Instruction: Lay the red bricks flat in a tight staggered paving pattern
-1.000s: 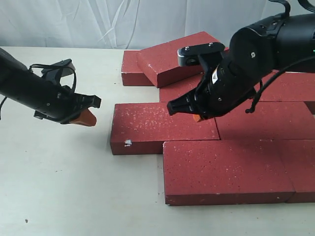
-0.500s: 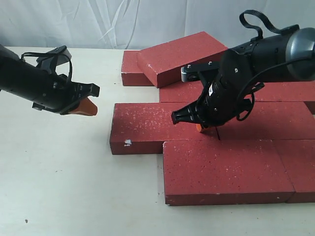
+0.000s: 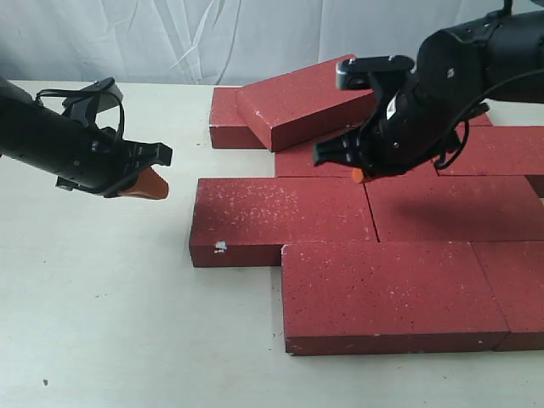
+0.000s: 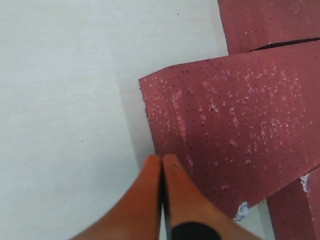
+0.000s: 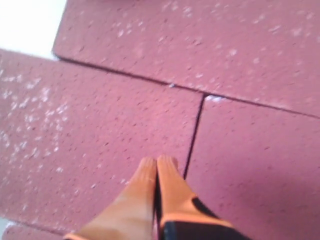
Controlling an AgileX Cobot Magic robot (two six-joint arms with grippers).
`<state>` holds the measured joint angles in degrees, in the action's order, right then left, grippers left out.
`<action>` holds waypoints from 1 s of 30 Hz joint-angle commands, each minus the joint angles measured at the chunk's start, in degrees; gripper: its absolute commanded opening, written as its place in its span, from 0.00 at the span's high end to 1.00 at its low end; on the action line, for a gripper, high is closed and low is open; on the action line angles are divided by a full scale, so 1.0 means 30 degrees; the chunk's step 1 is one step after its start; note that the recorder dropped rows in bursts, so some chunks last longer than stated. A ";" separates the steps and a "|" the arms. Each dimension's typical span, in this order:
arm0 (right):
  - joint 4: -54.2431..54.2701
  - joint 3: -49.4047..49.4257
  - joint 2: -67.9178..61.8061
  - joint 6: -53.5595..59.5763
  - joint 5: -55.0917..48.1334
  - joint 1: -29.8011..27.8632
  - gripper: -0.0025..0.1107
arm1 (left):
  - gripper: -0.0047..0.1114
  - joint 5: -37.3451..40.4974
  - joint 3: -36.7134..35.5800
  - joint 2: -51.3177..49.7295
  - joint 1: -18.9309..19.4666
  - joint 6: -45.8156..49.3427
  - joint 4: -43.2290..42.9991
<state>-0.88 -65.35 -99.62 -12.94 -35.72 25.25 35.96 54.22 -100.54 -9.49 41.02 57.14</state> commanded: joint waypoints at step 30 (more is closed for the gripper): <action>0.0032 -1.6723 -1.0754 0.0923 0.0410 -0.5745 0.98 | 0.96 -0.4228 0.8462 -0.5097 -0.1699 -0.2657 0.1644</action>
<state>-0.78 -111.19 -128.55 -10.54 -34.08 8.36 24.23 76.51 -112.39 -13.39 35.83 61.62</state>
